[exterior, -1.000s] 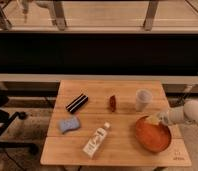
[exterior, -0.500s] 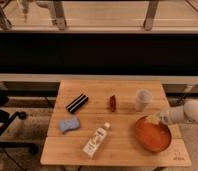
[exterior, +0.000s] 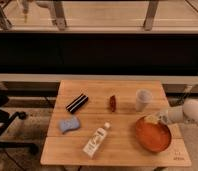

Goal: Push the ceramic bowl across the table

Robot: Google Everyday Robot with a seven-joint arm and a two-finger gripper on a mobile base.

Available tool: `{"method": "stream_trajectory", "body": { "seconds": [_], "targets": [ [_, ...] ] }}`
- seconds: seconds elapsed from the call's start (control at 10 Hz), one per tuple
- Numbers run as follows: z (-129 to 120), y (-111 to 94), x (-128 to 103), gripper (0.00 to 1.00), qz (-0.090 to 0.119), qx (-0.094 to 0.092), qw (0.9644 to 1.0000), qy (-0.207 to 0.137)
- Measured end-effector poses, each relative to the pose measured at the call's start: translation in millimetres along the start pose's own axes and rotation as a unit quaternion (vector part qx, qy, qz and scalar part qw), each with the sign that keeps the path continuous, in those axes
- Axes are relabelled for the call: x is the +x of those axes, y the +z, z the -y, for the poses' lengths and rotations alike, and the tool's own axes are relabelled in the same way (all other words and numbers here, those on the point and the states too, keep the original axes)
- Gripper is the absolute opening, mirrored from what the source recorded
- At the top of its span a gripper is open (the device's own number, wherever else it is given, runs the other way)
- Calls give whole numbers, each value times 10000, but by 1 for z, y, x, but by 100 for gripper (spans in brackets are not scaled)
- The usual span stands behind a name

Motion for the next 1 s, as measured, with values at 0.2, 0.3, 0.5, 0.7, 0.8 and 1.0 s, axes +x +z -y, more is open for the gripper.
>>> {"method": "stream_trajectory", "body": {
  "seconds": [0.2,0.3,0.5,0.7,0.8,1.0],
  "targets": [
    [2,1,0,49,23,0,10000,44],
    [2,2,0,43,27,-2,10000,61],
    [3,2,-2,24,51,-4,9999,105],
    [1,4,-6,17,69,-4,9999,118],
    [0,6,-9,17,79,-2,9999,116],
    [-4,11,-15,22,88,-28,9999,107]
  ]
}}
